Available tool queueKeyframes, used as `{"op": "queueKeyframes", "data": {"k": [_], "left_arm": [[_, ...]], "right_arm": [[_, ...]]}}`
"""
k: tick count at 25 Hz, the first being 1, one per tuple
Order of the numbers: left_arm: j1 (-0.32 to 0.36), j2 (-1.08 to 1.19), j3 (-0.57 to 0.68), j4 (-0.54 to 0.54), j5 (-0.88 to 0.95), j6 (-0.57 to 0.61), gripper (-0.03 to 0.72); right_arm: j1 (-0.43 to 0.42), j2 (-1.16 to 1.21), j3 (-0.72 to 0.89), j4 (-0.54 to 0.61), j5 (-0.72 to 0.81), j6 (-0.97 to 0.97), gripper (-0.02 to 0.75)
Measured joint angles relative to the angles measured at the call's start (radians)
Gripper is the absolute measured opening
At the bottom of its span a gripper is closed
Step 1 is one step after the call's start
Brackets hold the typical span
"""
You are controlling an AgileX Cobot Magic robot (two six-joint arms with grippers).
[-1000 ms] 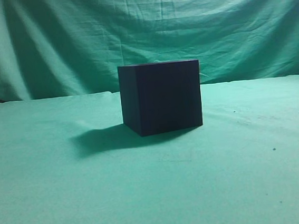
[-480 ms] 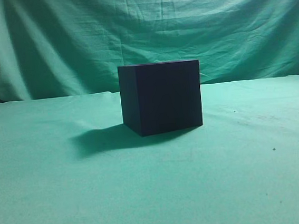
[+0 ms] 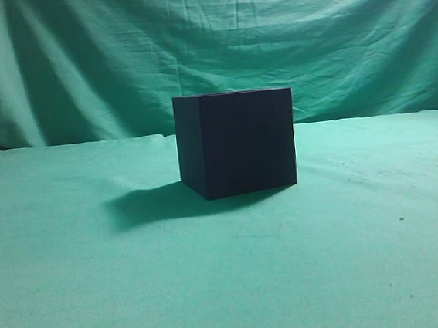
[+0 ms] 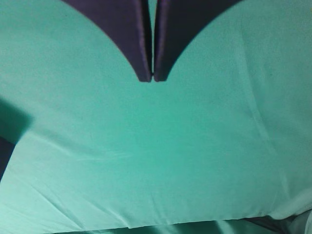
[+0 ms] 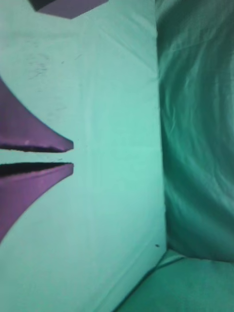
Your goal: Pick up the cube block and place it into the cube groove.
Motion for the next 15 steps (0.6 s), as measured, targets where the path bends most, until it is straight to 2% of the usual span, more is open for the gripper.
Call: {"op": "queueKeyframes", "data": {"k": [5, 15], "left_arm": [[0.0, 0.0, 0.0, 0.0, 0.0, 0.0, 0.0], [0.0, 0.0, 0.0, 0.0, 0.0, 0.0, 0.0]], "right_arm": [[-0.015, -0.002, 0.087, 0.021, -0.016, 0.0, 0.066], [-0.015, -0.002, 0.093, 0.027, -0.005, 0.0, 0.066]]}}
